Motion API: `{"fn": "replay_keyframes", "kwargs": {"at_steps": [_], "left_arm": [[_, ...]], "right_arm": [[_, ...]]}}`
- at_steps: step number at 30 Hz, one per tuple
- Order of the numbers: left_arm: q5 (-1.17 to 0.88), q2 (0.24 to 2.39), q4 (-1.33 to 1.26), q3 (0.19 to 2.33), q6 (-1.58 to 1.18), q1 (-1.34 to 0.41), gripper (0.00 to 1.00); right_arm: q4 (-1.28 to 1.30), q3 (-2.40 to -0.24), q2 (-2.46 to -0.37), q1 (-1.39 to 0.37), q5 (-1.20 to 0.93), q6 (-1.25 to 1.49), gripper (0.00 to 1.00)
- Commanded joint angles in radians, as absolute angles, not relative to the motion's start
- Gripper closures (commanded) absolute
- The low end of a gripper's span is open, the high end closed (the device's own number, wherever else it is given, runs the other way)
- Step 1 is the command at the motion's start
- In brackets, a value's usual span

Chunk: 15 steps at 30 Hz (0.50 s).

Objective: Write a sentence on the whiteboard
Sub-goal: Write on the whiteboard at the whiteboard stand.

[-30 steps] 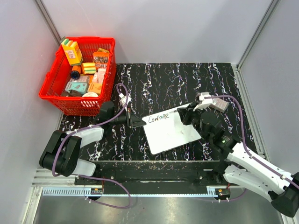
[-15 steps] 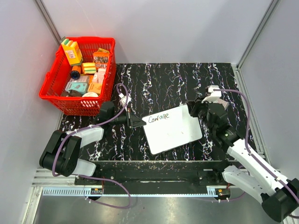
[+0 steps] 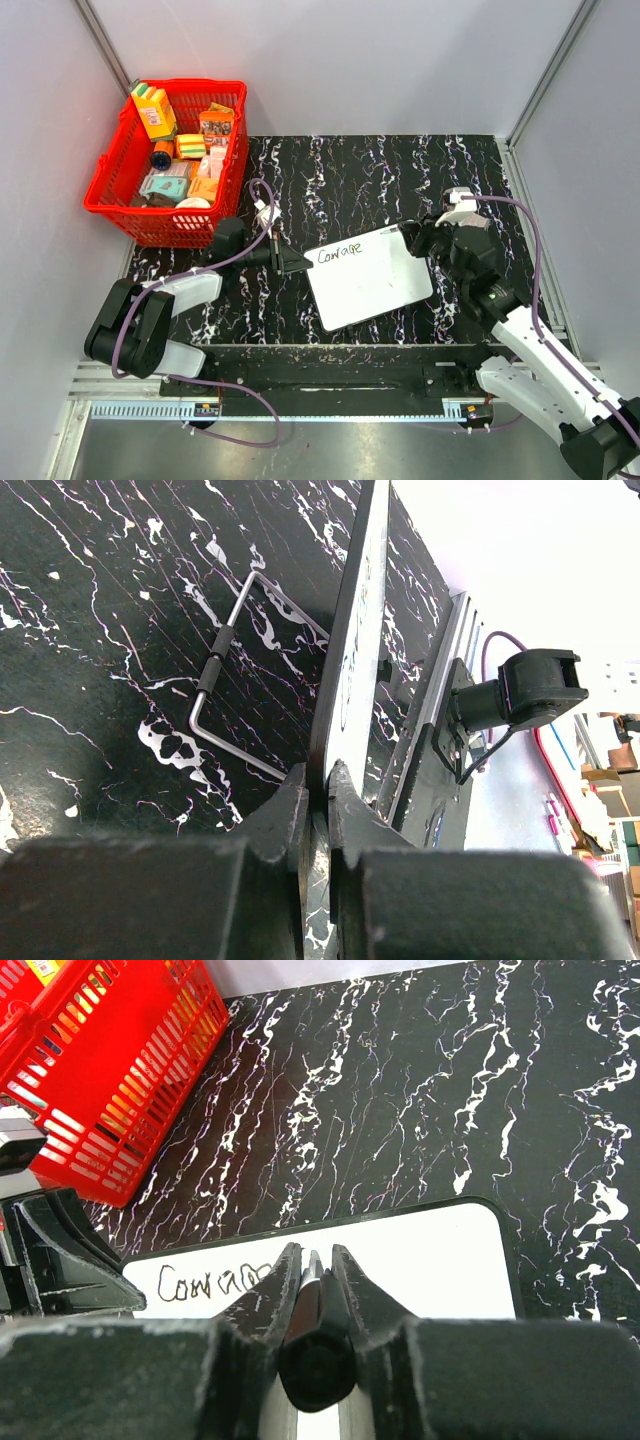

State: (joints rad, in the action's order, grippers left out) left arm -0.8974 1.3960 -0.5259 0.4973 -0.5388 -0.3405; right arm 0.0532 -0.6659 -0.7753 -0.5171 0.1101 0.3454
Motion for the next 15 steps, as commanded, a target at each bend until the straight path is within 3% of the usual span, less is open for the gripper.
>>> {"fn": "replay_keyframes", "kwargs": {"at_steps": [1,15], "left_arm": [[-0.807,1.414,-0.491,0.495,-0.380,-0.345,1.00],[-0.810,1.424,-0.494,0.500,-0.382,-0.345,1.00]], "right_arm": [[0.041,-0.664,-0.755,-0.514,0.092,0.350,1.00],[0.021,-0.638,-0.756,-0.512,0.077,0.351,1.00]]}}
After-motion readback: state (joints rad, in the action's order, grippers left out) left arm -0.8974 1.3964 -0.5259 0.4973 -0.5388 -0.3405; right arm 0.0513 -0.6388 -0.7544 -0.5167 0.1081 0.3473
